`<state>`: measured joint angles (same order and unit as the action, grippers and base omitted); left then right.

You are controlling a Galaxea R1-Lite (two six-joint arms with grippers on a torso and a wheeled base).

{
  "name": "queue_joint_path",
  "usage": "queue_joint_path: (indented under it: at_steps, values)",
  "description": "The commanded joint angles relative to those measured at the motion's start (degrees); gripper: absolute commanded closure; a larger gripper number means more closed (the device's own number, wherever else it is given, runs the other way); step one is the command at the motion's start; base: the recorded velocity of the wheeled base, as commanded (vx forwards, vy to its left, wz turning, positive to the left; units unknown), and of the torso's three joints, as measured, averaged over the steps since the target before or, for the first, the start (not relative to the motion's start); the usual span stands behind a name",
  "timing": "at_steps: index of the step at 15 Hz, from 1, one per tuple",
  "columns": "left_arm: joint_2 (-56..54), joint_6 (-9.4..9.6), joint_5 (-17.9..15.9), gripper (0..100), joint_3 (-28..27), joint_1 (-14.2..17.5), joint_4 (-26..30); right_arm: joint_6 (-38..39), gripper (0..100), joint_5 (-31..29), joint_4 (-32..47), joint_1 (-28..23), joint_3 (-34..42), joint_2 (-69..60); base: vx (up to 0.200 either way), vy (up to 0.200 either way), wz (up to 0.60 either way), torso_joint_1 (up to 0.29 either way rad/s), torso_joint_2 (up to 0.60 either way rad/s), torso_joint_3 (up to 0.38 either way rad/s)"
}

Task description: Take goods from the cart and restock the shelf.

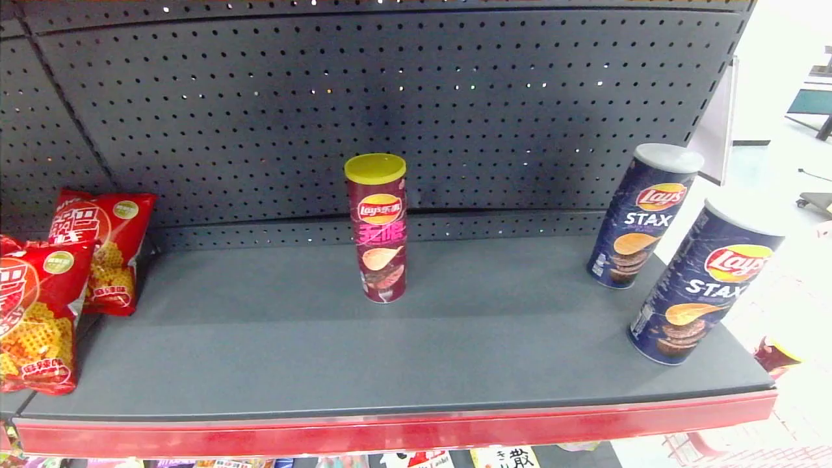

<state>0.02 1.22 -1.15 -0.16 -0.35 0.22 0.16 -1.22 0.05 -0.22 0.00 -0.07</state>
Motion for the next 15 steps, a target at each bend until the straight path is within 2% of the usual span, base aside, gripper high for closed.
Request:
queue_joint_path:
  at_steps: [1,12,15]
  values:
    - [-0.02,-0.16,0.00,0,-0.02,0.00,0.13,0.02,0,-0.01,-0.05,0.04,0.00,0.07,0.000,-0.200,0.00,0.007,0.01,0.002]
    - [-0.02,-0.34,0.09,0,-0.02,0.00,0.13,0.02,0,-0.01,-0.05,0.04,0.00,0.07,0.000,-0.200,0.00,0.004,0.00,0.003]
    - [-0.02,-1.04,0.09,0,-0.02,0.00,0.13,-0.07,0,-0.01,-0.05,0.04,0.00,0.07,0.000,-0.200,0.00,-0.001,0.00,0.002]
